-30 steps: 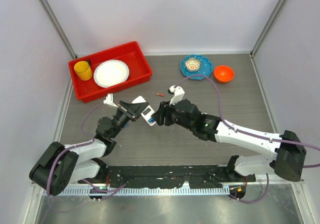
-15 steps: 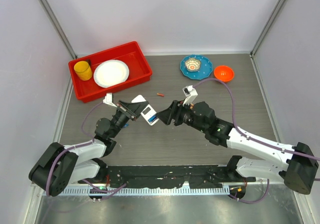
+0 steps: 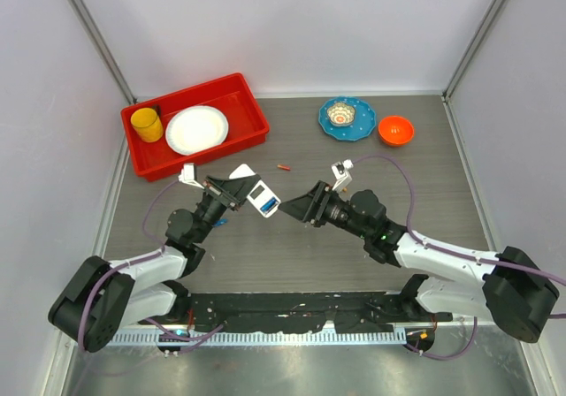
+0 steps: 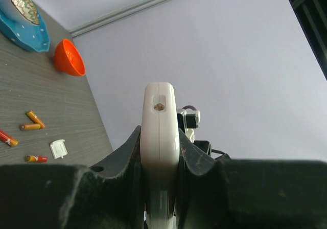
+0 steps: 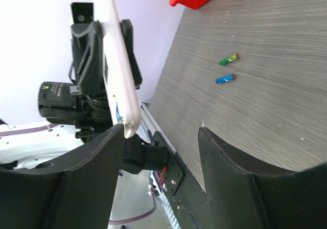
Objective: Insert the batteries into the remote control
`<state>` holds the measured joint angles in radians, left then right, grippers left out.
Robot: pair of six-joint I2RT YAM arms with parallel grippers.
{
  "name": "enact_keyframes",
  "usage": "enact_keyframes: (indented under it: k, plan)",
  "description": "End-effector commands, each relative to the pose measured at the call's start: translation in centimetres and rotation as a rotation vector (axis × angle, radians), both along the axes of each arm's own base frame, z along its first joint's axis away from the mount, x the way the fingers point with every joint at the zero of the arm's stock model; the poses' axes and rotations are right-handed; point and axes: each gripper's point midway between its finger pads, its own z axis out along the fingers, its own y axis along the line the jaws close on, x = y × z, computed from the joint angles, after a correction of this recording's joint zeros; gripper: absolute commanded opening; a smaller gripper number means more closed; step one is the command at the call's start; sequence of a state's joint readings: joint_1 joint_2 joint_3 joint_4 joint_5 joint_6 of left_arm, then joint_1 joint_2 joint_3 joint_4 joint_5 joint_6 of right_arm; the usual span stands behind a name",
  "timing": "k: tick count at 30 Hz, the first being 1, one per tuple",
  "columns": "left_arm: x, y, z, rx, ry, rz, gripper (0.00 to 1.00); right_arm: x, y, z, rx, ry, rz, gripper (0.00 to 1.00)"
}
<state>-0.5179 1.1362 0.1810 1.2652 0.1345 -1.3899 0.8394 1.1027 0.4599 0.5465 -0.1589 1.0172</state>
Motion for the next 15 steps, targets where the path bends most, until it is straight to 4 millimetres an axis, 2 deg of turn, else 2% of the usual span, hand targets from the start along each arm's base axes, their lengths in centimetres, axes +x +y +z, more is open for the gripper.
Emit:
enact_keyframes:
  k: [1, 9, 13, 15]
  plan:
    - [-0.2, 0.3, 3.3, -0.06, -0.083, 0.008, 0.0, 0.1, 0.5, 4.8, 0.171, -0.082, 0.02, 0.65]
    - [-0.1, 0.1, 3.0, -0.055, -0.075, 0.003, 0.0, 0.6, 0.7, 5.6, 0.179, -0.1, 0.016, 0.66]
    - [-0.2, 0.1, 3.3, -0.058, -0.08, 0.0, 0.0, 1.1, 1.4, 4.6, 0.14, -0.083, 0.023, 0.62]
    - [-0.2, 0.0, 3.3, -0.057, -0.081, -0.003, 0.0, 1.2, 1.6, 4.7, 0.14, -0.084, 0.028, 0.61]
